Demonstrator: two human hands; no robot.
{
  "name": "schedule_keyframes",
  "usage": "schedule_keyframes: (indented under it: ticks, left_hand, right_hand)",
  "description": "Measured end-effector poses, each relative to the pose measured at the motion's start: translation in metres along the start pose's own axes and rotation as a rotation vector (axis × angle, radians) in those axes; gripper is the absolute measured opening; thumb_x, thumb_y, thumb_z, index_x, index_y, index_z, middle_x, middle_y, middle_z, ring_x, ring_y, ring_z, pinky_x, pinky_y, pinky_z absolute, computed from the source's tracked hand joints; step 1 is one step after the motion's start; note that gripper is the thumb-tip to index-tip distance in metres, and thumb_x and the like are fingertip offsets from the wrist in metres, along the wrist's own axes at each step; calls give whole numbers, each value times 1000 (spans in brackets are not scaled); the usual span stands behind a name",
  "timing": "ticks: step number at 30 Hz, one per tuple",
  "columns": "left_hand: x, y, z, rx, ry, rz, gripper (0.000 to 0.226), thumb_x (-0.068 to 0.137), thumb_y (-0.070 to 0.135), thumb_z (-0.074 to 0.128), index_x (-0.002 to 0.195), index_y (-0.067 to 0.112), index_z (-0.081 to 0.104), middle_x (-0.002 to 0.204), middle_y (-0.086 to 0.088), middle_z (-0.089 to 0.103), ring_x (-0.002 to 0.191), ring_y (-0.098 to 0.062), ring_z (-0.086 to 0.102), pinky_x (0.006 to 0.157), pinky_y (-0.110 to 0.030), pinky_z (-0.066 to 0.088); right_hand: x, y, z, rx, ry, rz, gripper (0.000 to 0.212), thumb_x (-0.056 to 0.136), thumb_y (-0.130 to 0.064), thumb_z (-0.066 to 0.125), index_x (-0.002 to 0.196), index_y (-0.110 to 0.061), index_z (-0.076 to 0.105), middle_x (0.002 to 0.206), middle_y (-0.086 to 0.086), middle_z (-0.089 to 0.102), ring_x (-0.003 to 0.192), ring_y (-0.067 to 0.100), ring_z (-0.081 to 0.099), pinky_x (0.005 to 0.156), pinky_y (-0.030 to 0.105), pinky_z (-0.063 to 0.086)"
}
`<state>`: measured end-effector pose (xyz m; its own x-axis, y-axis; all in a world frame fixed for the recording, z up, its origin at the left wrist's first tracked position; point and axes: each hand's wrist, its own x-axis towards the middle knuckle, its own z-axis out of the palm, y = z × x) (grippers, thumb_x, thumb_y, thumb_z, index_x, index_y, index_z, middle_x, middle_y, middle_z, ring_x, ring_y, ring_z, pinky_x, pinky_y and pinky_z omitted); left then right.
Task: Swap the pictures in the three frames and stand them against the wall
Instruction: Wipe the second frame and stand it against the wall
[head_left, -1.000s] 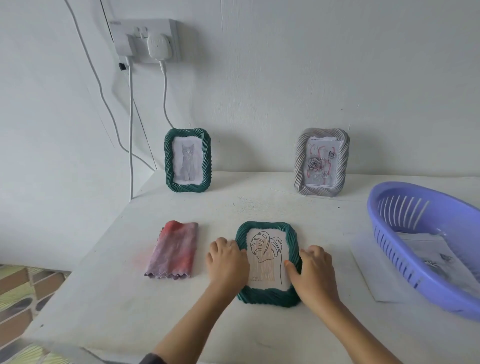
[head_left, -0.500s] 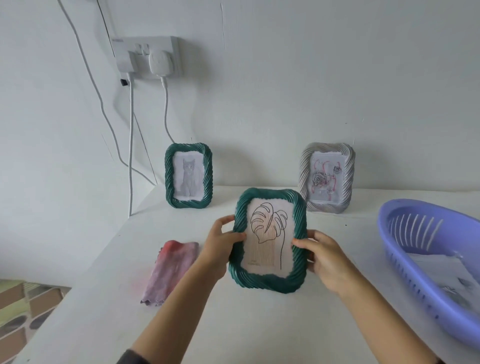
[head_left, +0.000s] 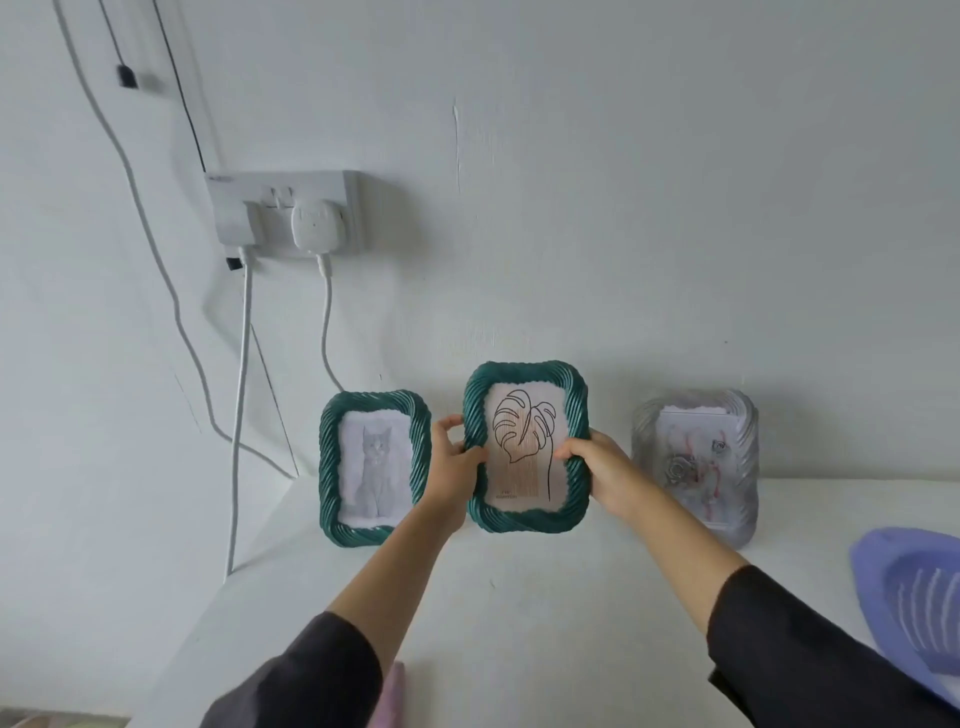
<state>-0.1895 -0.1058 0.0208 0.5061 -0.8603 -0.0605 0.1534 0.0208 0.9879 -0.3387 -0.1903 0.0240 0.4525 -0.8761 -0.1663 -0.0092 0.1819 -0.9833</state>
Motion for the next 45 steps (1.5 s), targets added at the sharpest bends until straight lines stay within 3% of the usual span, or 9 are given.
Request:
schedule_keyframes:
  ticks: [9,15,19,23,30,35,41,45]
  left_hand:
    - [49,-44,6,47,48,-27,39,91,-5,37,117,23,34,78,-7,51,63,-16,44,57,-28,39]
    - [50,-52,5,69,29,-6,42,91,-4,35,122,25,33,89,-12,53,74,-19,47,64,-31,41]
    - [45,-55,2,38,22,-26,50,90,-7,36,127,26,34,100,-8,58,89,-22,54,76,-38,49]
    - [35,-59,-1,-17,-3,-34,60,86,-14,38,128,28,37,104,-4,56,93,-18,55,65,-30,53]
    - [26,-60,1,-64,20,13,61,84,-18,37,125,27,39,95,-4,57,86,-18,54,68,-32,49]
    - [22,-61,-1,-66,10,26,63,84,-19,38,127,27,38,97,-3,58,86,-17,54,71,-34,50]
    - [20,-67,-3,-40,22,19,57,86,-16,41,124,26,40,98,-4,56,90,-20,55,75,-35,52]
    - [15,-71,-5,-27,31,4,50,87,-13,44,123,22,41,99,-7,57,87,-18,56,75,-32,52]
  right_hand:
    - [51,32,-4,-71,78,26,28,79,8,49,61,-12,42,60,4,39,58,15,38,57,26,32]
    - [52,45,-7,-121,90,-38,26,79,5,54,63,-13,44,61,2,43,62,15,41,60,26,33]
    - [43,58,-10,-159,92,-105,25,77,11,57,86,-13,54,75,2,56,71,16,53,65,23,43]
    - [31,72,-13,-118,101,-188,45,77,14,58,113,-14,52,89,3,64,77,12,60,59,10,50]
    - [22,68,-13,-123,97,-208,47,80,10,59,115,-21,49,98,3,64,90,16,60,66,14,51]
    - [15,68,-14,-146,101,-182,54,81,8,60,126,-16,45,97,3,62,86,13,59,69,16,51]
    - [7,76,-16,-154,79,-119,56,81,9,60,127,-18,42,93,7,65,75,6,61,58,11,49]
    - [5,80,-17,-171,84,-103,59,81,9,60,130,-17,40,89,4,66,76,8,63,70,22,49]
